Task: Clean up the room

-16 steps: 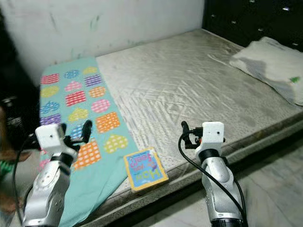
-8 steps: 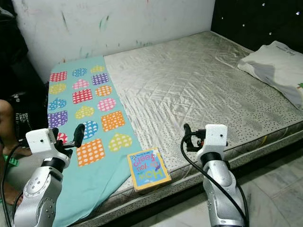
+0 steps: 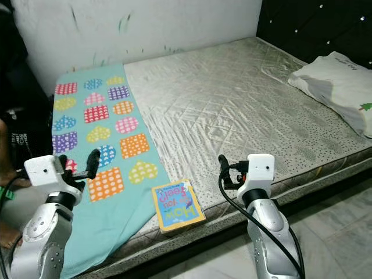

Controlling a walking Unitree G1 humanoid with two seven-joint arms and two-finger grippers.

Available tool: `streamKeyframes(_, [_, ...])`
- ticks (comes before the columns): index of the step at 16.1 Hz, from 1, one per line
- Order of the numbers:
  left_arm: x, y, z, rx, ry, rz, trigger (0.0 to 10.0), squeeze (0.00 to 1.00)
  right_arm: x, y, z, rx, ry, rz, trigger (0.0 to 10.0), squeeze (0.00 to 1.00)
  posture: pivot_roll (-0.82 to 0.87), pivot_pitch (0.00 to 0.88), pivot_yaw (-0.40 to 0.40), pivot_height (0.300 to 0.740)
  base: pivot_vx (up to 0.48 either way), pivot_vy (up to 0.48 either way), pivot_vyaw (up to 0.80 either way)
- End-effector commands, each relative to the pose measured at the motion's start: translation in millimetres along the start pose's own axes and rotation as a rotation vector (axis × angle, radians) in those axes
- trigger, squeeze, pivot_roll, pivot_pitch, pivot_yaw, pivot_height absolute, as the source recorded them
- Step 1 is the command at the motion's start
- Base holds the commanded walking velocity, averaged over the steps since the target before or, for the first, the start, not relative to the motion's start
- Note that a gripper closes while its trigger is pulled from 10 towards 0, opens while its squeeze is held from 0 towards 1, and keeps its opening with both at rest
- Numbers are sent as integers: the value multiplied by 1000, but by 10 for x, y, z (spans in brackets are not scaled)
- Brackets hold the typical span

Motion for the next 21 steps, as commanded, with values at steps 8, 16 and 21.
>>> streamKeyframes(8, [100, 5, 26, -14, 3, 27, 10000, 0, 82, -50, -63, 55, 29, 10, 10000, 0, -161, 49, 39, 701, 33, 0, 0])
streamKeyframes(16, [72, 5, 3, 3, 6, 14, 10000, 0, 80, -75, -42, 59, 53, 10, 10000, 0, -159, 42, 34, 701, 196, 0, 0])
streamKeyframes(21, [61, 4, -6, 3, 2, 5, 10000, 0, 71, -67, -30, 55, 50, 8, 10000, 0, -160, 46, 38, 701, 0, 0, 0])
Point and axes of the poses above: a point about 5 cm out from each wrist's last joint towards the gripper, its own y axis pointing back from the gripper into the wrist, its own x axis along the axis of the wrist's last joint, z = x × y, the point moved 6 cm from there along -y, pointing out of the wrist towards the gripper, and after that the axes turned 6 degrees about y, right-handed, at the moved point
